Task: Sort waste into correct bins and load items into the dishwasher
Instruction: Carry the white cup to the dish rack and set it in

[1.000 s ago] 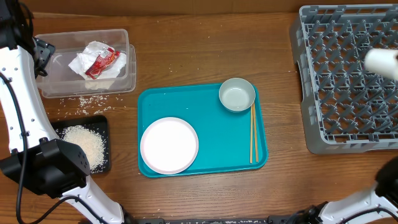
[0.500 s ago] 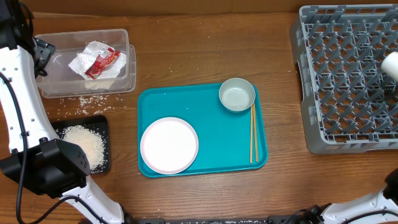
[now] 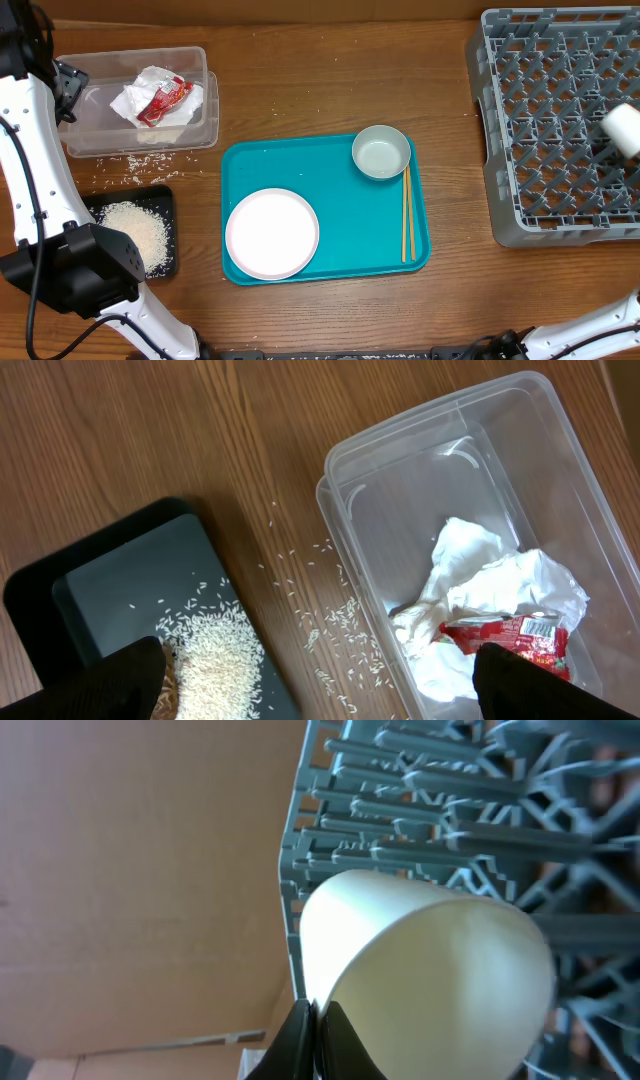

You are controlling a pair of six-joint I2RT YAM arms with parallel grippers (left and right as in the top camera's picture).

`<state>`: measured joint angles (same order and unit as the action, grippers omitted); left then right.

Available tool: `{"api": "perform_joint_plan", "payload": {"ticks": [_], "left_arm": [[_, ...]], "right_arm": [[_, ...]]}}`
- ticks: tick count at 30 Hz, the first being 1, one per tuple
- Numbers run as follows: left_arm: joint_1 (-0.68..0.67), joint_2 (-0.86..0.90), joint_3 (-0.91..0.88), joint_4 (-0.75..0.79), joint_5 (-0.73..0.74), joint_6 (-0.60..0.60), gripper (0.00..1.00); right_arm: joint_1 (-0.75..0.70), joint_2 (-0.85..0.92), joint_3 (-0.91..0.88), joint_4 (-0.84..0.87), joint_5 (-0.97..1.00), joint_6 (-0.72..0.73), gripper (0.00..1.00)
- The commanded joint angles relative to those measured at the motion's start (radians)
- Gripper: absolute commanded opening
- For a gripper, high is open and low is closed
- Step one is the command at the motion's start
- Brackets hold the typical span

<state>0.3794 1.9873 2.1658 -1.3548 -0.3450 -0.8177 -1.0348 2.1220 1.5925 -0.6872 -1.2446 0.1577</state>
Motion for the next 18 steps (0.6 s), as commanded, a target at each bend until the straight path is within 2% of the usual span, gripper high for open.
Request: {"api": "perform_joint_plan", "payload": {"ticks": [1,5,8,11,18], "left_arm": [[-0.007,-0.029,-0.003,0.000,-0.016,-0.020,1.00],[-0.007,-0.029,-0.003,0.000,-0.016,-0.020,1.00],[-0.007,-0.029,-0.003,0.000,-0.017,-0.020,1.00],[-0.007,-0.029,-0.003,0.000,-0.017,-0.020,1.00],[-0.007,-0.029,-0.003,0.000,-0.016,-0.020,1.00]], "right_arm": [[-0.030,0.019,-0.010,-0.028,0.071,0.003,0.04],[-0.046,0.018,-0.009,-0.110,0.207,0.003,0.05],[-0.054,0.012,-0.008,-0.138,0.234,0.004,0.16],[-0.068,-0.008,-0.008,-0.166,0.238,0.019,0.22],[-0.104,-0.149,-0.008,-0.233,0.332,0.111,0.24]]}}
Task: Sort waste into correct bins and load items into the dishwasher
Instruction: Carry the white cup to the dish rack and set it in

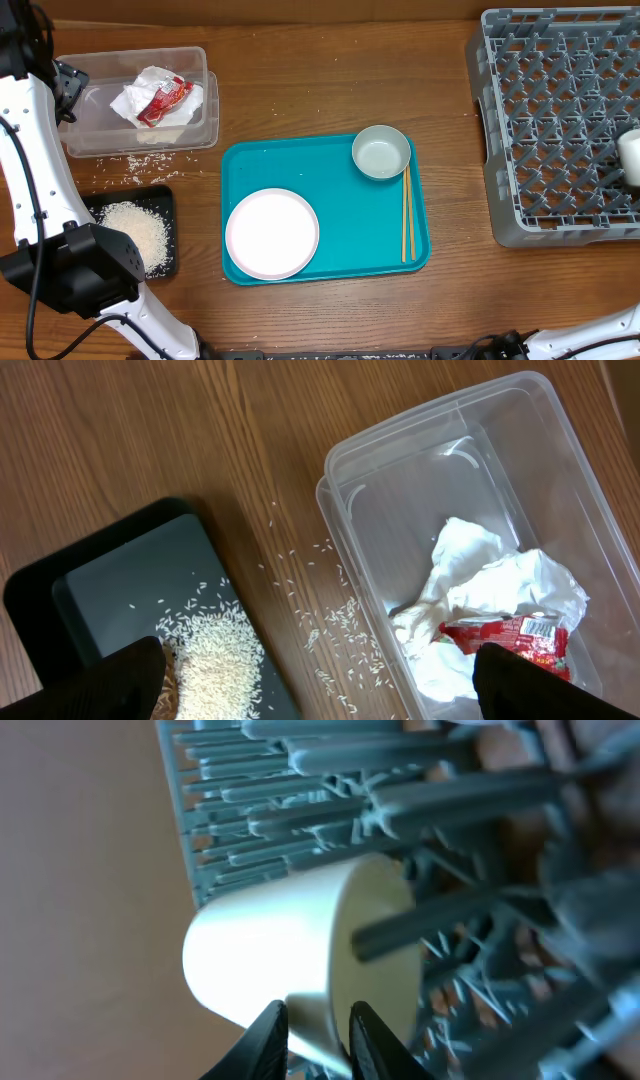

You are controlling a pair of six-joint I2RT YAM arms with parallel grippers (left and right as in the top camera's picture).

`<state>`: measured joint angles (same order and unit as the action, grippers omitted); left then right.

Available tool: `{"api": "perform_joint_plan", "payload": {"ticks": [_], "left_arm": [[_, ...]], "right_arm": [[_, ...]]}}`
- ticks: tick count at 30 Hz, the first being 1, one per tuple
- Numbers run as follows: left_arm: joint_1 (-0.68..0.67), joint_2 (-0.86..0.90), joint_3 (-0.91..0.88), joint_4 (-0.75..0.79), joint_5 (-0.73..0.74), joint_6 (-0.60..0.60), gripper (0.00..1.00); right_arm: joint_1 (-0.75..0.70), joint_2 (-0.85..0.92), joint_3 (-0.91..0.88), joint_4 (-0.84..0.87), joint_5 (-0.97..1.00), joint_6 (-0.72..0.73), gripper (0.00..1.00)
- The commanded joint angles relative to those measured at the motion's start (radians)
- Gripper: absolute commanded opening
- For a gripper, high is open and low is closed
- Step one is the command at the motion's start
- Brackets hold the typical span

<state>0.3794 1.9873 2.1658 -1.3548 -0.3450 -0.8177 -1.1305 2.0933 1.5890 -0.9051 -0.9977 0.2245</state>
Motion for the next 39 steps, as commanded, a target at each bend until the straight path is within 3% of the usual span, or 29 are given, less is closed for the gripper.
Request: {"api": "perform_joint_plan", "payload": {"ticks": [1,5,7,9,14,16,18,23,30,39], "left_arm": [[-0.007,-0.029,-0.003,0.000,-0.016,-0.021,1.00],[-0.007,-0.029,-0.003,0.000,-0.016,-0.020,1.00],[-0.007,-0.029,-0.003,0.000,-0.016,-0.020,1.00],[-0.007,-0.029,-0.003,0.000,-0.017,-0.020,1.00],[-0.007,-0.029,-0.003,0.000,-0.017,-0.020,1.00],[-0.007,-0.029,-0.003,0.000,-0.017,-0.020,1.00],[-0.007,-0.029,-0.003,0.000,-0.016,-0.020,1.00],[-0.007,-0.029,-0.003,0.000,-0.017,-0.020,1.00],[-0.007,-0.029,-0.003,0.000,-0.016,-0.020,1.00],[-0.007,-0.029,-0.003,0.000,-0.016,-0.020,1.00]], "right_arm": [[-0.010,-0.148,-0.004,-0.023,0.104,0.056,0.24],[-0.011,-0.296,-0.004,-0.045,0.204,0.119,0.29],[-0.011,-0.367,-0.004,-0.046,0.228,0.143,0.35],[-0.011,-0.429,-0.004,-0.048,0.249,0.155,0.48],[0.006,-0.526,-0.004,-0.055,0.269,0.176,0.49],[0.028,-0.534,-0.004,-0.064,0.288,0.172,0.43],[0.062,-0.531,-0.006,-0.078,0.356,0.169,0.31],[0.224,-0.491,-0.015,-0.065,0.738,0.169,0.05],[0.389,-0.352,-0.015,-0.007,0.982,0.169,0.04],[0.410,-0.204,-0.015,0.047,1.054,0.169,0.04]]}}
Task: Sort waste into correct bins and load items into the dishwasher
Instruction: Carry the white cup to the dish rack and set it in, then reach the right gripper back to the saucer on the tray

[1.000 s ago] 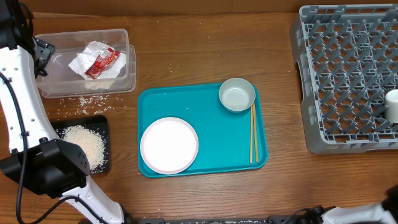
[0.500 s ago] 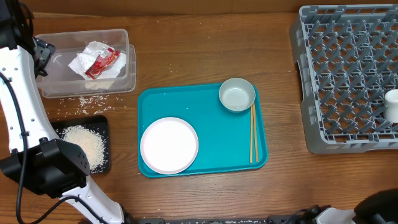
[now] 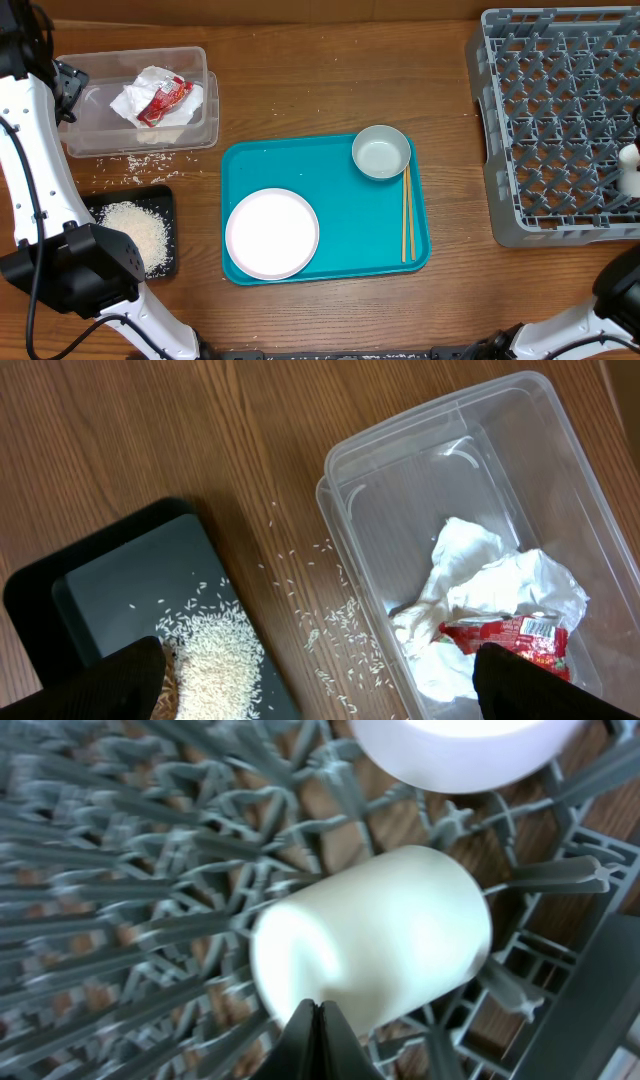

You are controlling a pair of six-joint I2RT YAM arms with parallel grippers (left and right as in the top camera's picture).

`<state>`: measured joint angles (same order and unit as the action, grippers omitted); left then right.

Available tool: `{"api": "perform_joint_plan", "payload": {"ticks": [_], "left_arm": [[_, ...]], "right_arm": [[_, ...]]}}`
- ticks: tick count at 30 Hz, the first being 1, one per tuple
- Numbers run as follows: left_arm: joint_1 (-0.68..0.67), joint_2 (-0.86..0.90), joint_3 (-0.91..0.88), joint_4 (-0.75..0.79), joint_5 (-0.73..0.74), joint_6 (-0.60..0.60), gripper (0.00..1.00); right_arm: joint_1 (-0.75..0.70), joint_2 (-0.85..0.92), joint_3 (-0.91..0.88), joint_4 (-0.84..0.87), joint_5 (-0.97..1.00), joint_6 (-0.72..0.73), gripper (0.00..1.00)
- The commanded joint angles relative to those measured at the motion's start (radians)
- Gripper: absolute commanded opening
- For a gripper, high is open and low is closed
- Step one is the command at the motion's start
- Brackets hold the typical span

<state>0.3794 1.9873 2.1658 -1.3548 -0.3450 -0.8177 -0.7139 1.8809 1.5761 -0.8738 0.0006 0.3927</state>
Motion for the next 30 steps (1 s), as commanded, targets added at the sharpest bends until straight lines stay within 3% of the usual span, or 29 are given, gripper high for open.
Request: {"api": "perform_joint_plan", "payload": {"ticks": [1,10,23,27,30], "left_arm": [[-0.007,-0.029,-0.003,0.000,-0.016,-0.020,1.00],[-0.007,-0.029,-0.003,0.000,-0.017,-0.020,1.00],[-0.007,-0.029,-0.003,0.000,-0.016,-0.020,1.00],[-0.007,-0.029,-0.003,0.000,-0.017,-0.020,1.00],[-0.007,-0.029,-0.003,0.000,-0.017,-0.020,1.00]], "right_arm": [[-0.009,0.011,-0.002,0.016,0.065,0.001,0.04],[-0.016,0.010,0.017,-0.027,0.145,0.009,0.04],[-0.016,0.003,0.134,-0.191,0.245,0.144,0.04],[-0.010,-0.008,0.144,-0.140,0.095,0.027,0.04],[-0.002,-0.004,0.143,-0.118,0.091,-0.008,0.04]]}}
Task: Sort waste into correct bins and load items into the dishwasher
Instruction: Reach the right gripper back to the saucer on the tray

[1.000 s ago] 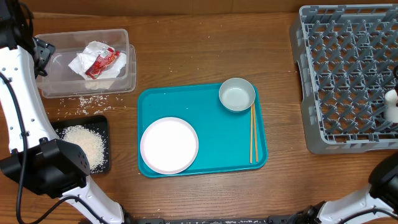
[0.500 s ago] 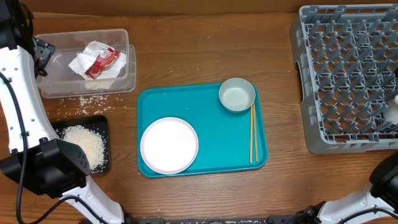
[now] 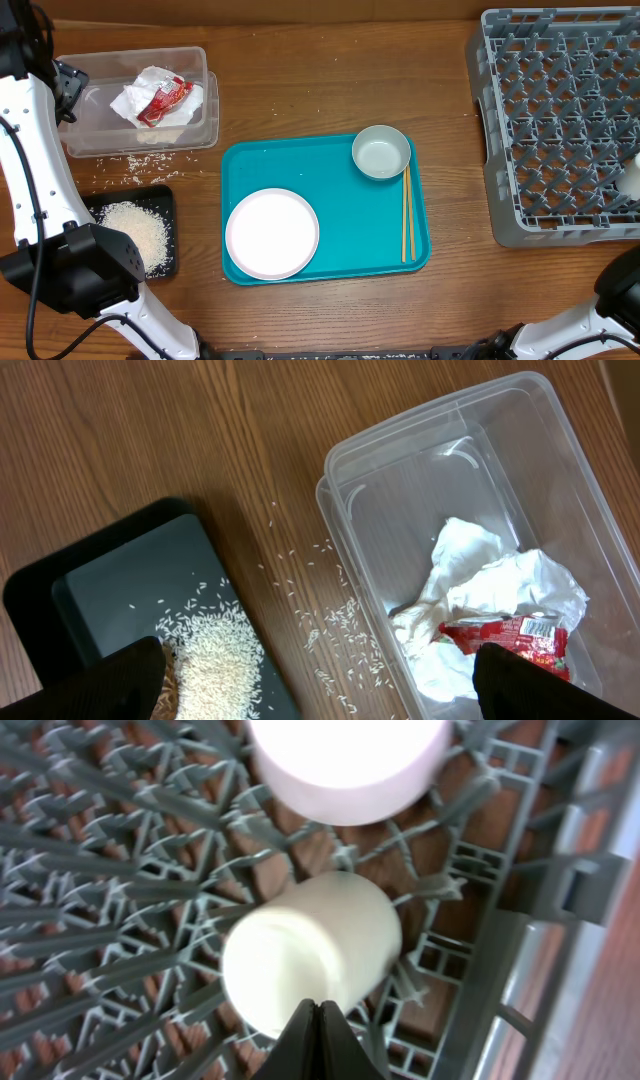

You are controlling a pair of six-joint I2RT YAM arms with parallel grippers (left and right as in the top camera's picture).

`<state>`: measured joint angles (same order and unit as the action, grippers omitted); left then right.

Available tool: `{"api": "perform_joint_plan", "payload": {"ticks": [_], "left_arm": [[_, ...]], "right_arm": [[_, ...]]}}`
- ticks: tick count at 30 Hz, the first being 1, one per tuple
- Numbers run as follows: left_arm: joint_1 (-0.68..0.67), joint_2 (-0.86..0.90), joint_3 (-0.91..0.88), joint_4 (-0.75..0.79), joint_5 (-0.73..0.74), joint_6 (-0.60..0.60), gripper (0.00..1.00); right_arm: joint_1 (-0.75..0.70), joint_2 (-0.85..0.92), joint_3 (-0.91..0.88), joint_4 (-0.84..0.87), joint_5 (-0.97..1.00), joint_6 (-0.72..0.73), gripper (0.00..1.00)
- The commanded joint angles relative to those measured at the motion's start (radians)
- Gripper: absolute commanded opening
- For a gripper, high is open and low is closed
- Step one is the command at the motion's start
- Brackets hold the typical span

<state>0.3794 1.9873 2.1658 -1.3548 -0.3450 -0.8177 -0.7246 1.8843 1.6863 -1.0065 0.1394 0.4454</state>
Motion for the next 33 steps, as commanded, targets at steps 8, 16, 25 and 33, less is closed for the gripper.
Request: {"api": "perform_joint_plan", "payload": {"ticks": [8,16,25,33], "left_arm": [[-0.007,-0.029,-0.003,0.000,-0.017,-0.020,1.00],[-0.007,-0.029,-0.003,0.000,-0.017,-0.020,1.00],[-0.007,-0.029,-0.003,0.000,-0.017,-0.020,1.00],[-0.008,-0.029,-0.003,0.000,-0.016,-0.020,1.00]], "right_arm": [[0.009,0.055,0.032,0.031,-0.033,-0.061,0.04],[0.009,0.094,0.035,-0.040,0.120,0.048,0.04],[0.012,-0.066,0.083,-0.081,-0.059,0.082,0.04],[0.063,-0.276,0.084,-0.062,-0.674,-0.006,0.12]]}}
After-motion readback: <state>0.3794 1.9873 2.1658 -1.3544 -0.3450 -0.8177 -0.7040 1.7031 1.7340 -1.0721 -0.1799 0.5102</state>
